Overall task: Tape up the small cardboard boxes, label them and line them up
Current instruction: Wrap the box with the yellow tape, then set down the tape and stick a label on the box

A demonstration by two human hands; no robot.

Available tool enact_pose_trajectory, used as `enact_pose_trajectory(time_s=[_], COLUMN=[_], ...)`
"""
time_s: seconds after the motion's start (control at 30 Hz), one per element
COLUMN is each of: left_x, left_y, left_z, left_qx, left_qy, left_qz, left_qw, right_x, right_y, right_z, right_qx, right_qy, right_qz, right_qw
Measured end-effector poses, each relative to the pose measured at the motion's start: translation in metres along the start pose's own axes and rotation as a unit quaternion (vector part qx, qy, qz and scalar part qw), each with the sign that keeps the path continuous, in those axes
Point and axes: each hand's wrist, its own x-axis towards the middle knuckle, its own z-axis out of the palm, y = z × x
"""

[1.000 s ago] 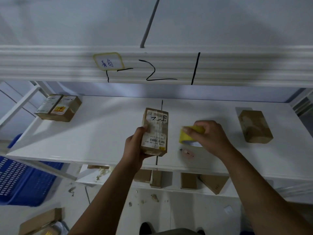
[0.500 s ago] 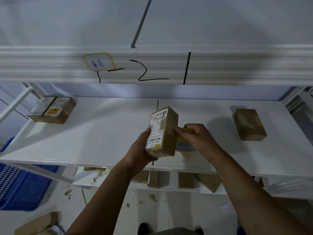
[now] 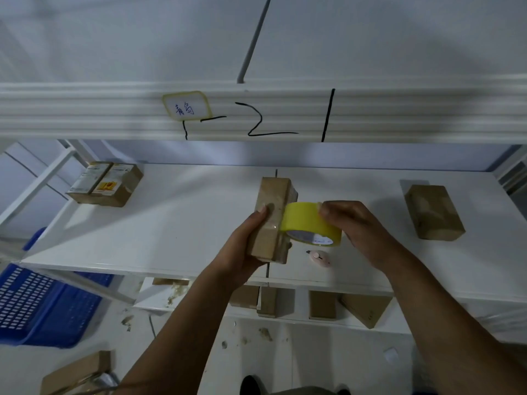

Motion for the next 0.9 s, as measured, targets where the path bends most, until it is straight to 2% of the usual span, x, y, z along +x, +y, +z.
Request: enact_pose_trajectory(time_s=[0.13,0.23,0.33,0.47,0.57,0.67,0.73,0.83,0.9], left_x=[-0.005,-0.007,-0.004,-0.003,0.002,0.011,0.014,0.013,0.015], left_y=[-0.011,-0.026,-0.033,-0.042,-0.038,-0.028,-0.022,-0.014,-0.014], left_z=[0.009,0.01,0.012,0.016,0.008,-0.001,-0.003,0.007,0.012], left_qx=[-0.086,-0.151,-0.166,-0.182,-0.103,0.051,0.1,0.164,0.176], left_qy=[-0.048,-0.072,-0.127,-0.179,-0.14,-0.053,0.005,0.024,0.064], left_qz=[-0.007,-0.024,-0.029,-0.088,-0.109,-0.059,-0.039,-0.009,0.014], left_qw=[0.995,0.986,0.977,0.963,0.979,0.996,0.994,0.986,0.982], right_x=[-0.001,-0.001,-0.007,-0.011,-0.014,-0.012,-0.01,-0.002,0.004], right_y=[-0.001,0.001,0.013,0.024,0.024,0.024,0.026,0.026,0.025], right_z=[0.0,-0.003,-0.003,-0.002,-0.005,-0.007,-0.004,0.002,0.001], right_qx=[-0.01,-0.109,-0.215,-0.22,-0.196,-0.21,-0.235,-0.27,-0.274], right_qy=[0.03,0.063,0.071,0.081,0.091,0.097,0.105,0.112,0.109], right_qz=[-0.022,0.003,0.057,0.084,0.088,0.085,0.081,0.064,0.055], right_qw=[0.999,0.992,0.972,0.969,0.972,0.969,0.963,0.954,0.954])
